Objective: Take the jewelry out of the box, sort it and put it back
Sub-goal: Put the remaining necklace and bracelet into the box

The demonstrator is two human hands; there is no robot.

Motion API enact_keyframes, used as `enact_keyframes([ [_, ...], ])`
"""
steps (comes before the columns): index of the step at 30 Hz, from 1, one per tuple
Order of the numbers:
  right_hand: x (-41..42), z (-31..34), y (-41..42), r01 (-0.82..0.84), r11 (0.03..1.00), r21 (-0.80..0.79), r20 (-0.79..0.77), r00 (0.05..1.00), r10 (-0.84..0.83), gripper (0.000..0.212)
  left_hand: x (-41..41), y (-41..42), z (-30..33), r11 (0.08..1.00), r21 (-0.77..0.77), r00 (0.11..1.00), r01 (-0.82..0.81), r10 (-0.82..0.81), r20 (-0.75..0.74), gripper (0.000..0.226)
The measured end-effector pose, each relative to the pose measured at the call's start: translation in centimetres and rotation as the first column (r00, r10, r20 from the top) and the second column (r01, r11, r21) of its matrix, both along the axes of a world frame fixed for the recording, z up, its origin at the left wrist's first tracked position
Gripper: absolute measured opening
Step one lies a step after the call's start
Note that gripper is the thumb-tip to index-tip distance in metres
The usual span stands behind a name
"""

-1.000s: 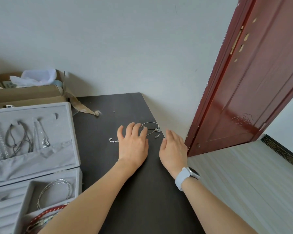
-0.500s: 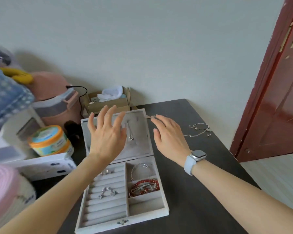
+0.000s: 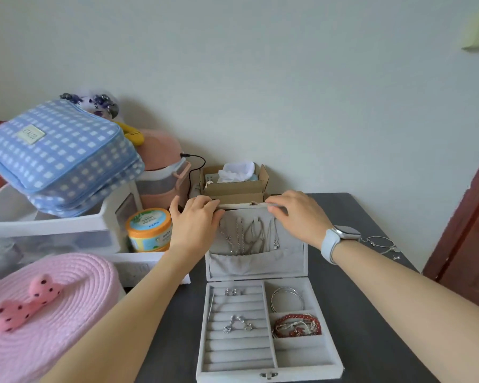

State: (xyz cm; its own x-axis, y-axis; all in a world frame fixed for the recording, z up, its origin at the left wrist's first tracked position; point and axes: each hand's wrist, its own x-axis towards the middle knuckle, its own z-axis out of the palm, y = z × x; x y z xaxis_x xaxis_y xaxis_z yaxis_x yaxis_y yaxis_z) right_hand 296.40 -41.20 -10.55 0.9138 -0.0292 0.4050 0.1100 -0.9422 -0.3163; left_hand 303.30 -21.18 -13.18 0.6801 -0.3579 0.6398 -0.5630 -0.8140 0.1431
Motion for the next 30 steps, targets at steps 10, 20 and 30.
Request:
enact_keyframes([
  [10, -10.8, -4.1, 2.3, -0.012, 0.989, -0.147, 0.300, 0.952, 0.056, 0.027, -10.3, 4.3, -2.6, 0.960, -0.054, 0.952, 0.275, -0.265, 0.152, 0.032],
  [20, -17.4, -12.5, 4.9, 0.047, 0.996, -0.081, 0.255, 0.967, -0.025, 0.020, -17.4, 6.2, -9.9, 0.974, 0.056, 0.975, 0.220, -0.221, 0.028, 0.019],
  [30, -17.8, -13.4, 6.2, 0.002, 0.999, 0.044, 0.229, 0.973, -0.012, 0.029, -19.4, 6.6, -11.9, 0.965, -0.152, 0.965, 0.216, -0.234, -0.116, 0.021],
])
